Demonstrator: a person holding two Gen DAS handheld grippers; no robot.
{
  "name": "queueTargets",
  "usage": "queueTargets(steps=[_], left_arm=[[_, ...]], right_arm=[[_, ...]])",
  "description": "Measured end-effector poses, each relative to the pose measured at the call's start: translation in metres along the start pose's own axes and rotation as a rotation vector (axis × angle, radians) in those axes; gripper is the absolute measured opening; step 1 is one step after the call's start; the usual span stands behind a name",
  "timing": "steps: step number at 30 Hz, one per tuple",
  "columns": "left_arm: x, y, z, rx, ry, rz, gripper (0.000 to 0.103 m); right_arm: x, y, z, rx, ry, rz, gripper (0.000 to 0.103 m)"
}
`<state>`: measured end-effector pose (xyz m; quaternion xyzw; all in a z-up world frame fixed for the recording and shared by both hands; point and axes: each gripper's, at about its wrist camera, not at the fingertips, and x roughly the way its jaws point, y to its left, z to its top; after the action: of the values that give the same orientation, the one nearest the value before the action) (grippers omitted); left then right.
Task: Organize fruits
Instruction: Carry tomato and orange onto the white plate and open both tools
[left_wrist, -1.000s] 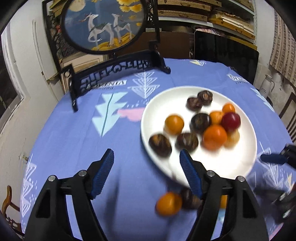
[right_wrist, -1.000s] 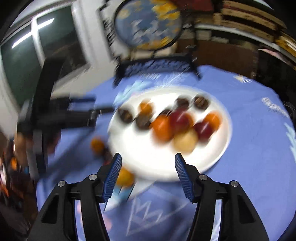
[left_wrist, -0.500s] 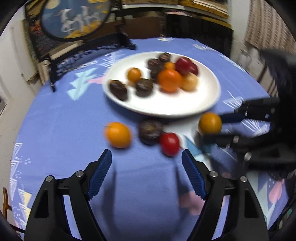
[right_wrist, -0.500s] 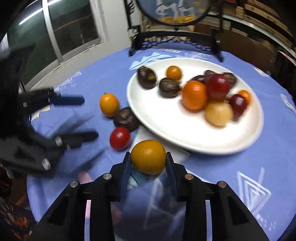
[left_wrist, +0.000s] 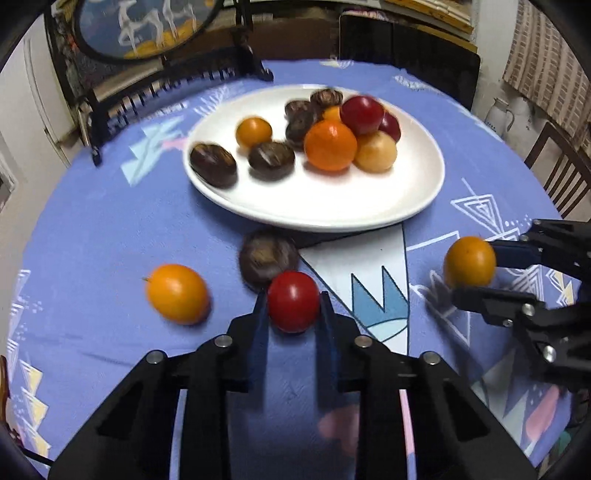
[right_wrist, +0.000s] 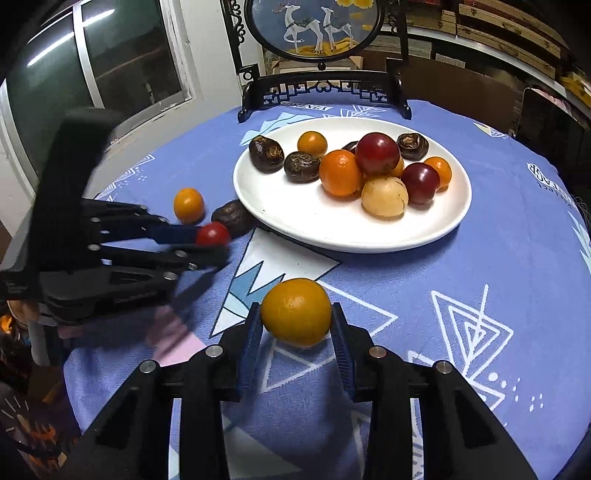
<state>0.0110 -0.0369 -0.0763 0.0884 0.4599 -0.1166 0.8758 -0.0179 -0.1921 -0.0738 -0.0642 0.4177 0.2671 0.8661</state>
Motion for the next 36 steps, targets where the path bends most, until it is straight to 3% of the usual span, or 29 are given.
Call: queueTargets(steps=[4, 8, 15, 36], left_arm=[[-0.026, 0.008, 0.007, 0.001, -0.072, 0.025, 0.026], [-0.044, 0.013, 0.026, 0.002, -0.149, 0.068, 0.026], [-0.048, 0.002, 0.064, 0.032, -0.225, 0.135, 0.026], [0.015, 0.007, 0.109, 0.033, -0.169, 0.140, 0.026]], right_arm=[[-0.005, 0.006, 0.004, -0.007, -0.024, 0.003, 0.037], [-0.025, 0.008, 0.021, -0.002, -0.103, -0.010, 0.037], [-0.052, -0.003, 0.059, 0.038, -0.226, -0.033, 0.037], [-0.010, -0.042, 0.105, 0.081, -0.208, -0.044, 0.037]])
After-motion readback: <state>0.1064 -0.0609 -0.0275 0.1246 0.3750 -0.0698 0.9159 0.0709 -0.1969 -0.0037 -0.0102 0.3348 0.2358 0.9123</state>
